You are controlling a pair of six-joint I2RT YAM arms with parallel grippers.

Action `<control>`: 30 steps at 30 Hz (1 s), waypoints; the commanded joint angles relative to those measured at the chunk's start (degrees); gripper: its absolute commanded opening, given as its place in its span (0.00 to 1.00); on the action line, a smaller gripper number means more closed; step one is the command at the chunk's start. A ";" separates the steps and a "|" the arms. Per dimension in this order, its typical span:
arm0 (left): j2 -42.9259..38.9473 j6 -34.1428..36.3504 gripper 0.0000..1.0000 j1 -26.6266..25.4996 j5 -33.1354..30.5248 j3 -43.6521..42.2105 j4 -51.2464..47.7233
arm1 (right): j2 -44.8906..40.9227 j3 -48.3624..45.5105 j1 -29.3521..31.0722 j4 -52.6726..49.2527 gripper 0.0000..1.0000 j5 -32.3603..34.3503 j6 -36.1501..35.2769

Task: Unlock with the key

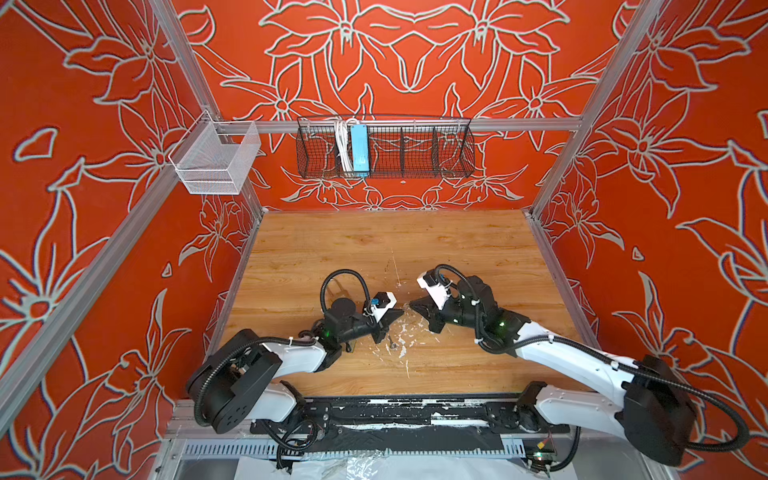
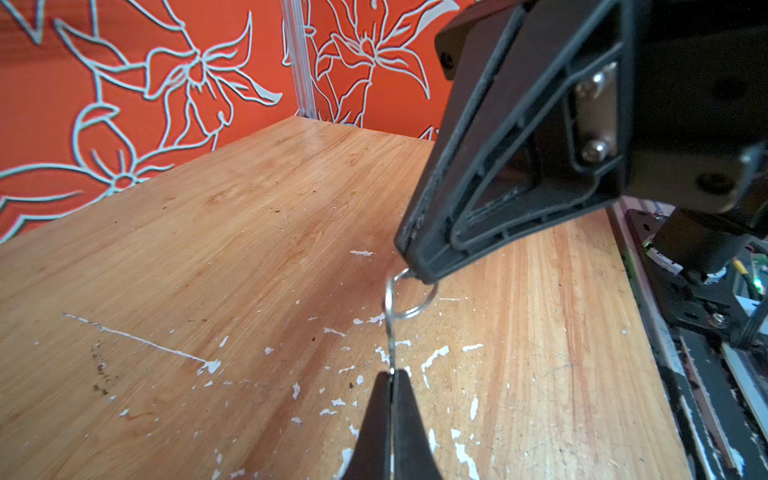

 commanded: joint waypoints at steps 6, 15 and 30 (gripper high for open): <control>-3.01 4.87 0.00 -2.10 -9.39 1.99 -7.69 | -0.03 -0.53 -0.85 -0.07 0.25 2.96 0.35; -6.46 19.08 0.00 -11.13 -31.96 9.47 -27.67 | -3.18 -3.35 -2.45 1.16 0.45 12.68 3.51; -17.35 55.91 0.00 -18.25 -45.99 7.26 -24.33 | -18.77 -17.36 -17.45 15.17 0.48 9.06 19.60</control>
